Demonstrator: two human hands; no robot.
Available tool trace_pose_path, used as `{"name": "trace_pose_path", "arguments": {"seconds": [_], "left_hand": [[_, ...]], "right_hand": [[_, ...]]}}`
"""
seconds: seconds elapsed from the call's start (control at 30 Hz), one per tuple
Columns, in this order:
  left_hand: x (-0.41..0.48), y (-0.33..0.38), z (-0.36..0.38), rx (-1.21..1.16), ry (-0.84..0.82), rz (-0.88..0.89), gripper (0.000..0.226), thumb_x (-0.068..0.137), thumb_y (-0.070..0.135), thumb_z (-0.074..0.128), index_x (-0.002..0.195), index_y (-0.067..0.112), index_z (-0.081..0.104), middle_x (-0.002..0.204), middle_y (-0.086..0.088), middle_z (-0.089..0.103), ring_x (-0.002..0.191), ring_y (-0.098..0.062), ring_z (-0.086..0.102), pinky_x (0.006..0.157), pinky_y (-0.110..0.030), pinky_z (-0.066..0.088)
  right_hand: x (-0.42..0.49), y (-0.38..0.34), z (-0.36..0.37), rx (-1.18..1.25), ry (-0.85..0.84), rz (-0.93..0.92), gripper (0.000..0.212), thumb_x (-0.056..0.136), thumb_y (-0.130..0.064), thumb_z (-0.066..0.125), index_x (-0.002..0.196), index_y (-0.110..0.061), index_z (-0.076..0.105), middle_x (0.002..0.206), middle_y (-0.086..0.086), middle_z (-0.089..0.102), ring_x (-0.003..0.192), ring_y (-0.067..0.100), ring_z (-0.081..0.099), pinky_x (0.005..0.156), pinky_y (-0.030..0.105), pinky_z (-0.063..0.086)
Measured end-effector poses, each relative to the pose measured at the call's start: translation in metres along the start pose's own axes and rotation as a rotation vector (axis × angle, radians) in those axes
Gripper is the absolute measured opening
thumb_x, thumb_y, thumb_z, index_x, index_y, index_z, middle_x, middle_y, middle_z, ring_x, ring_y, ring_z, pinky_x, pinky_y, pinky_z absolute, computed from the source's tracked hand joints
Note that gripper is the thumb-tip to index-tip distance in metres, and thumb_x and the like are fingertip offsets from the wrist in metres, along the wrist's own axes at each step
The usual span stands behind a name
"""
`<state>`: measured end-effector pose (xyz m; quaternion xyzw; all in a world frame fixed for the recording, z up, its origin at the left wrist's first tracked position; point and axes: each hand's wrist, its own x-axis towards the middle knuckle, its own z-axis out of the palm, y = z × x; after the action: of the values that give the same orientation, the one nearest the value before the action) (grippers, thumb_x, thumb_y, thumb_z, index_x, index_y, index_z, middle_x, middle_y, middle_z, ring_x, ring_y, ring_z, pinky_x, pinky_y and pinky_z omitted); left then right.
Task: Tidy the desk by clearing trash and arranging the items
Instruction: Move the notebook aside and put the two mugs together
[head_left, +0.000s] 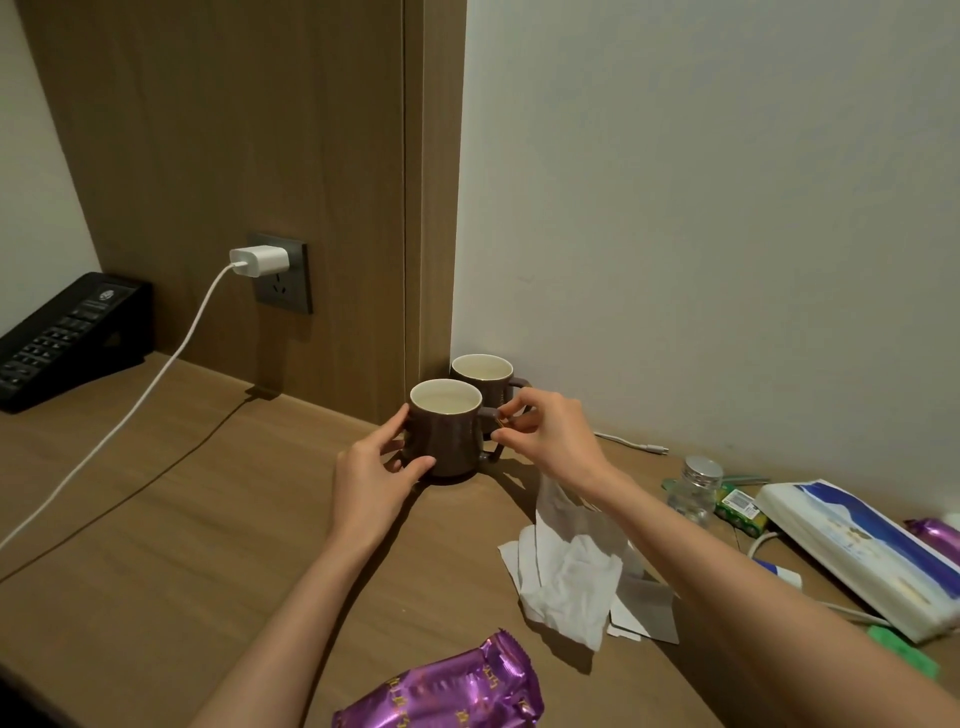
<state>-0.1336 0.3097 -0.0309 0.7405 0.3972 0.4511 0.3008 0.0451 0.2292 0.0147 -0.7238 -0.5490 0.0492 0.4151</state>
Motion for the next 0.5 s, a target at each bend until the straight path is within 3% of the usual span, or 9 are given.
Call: {"name": "trace_pose_path", "arguments": {"seconds": [0.3,0.4,0.5], "left_hand": [[0.0,-0.002,-0.002,0.022,-0.041,0.007,0.071,0.078,0.019,0.075,0.14,0.024,0.042,0.13,-0.005,0.059,0.121,-0.019,0.055,0.093,-0.033,0.049],[-0.004,0.002,-0.008,-0.006,-0.077,-0.015,0.074,0.08,0.022,0.073,0.144,0.025,0.036,0.137,-0.005,0.053,0.124,-0.021,0.052,0.094,-0.037,0.049],[-0.007,0.01,-0.019,-0.051,-0.029,-0.015,0.068,0.082,0.026,0.07,0.142,0.026,0.038,0.14,-0.002,0.049,0.121,-0.018,0.051,0.092,-0.035,0.048]], "right_hand": [[-0.002,0.0,0.0,-0.033,-0.003,-0.002,0.023,0.081,-0.019,0.076,0.1,-0.012,0.067,0.091,0.007,0.075,0.078,0.011,0.068,0.072,0.021,0.053],[-0.008,-0.007,-0.012,-0.055,-0.013,-0.004,0.036,0.083,-0.027,0.074,0.116,-0.014,0.067,0.107,0.004,0.072,0.093,0.012,0.066,0.084,0.026,0.053],[-0.02,-0.015,-0.038,-0.058,0.013,-0.005,0.038,0.087,-0.032,0.068,0.121,-0.017,0.064,0.119,0.0,0.067,0.098,0.015,0.065,0.085,0.03,0.054]]}}
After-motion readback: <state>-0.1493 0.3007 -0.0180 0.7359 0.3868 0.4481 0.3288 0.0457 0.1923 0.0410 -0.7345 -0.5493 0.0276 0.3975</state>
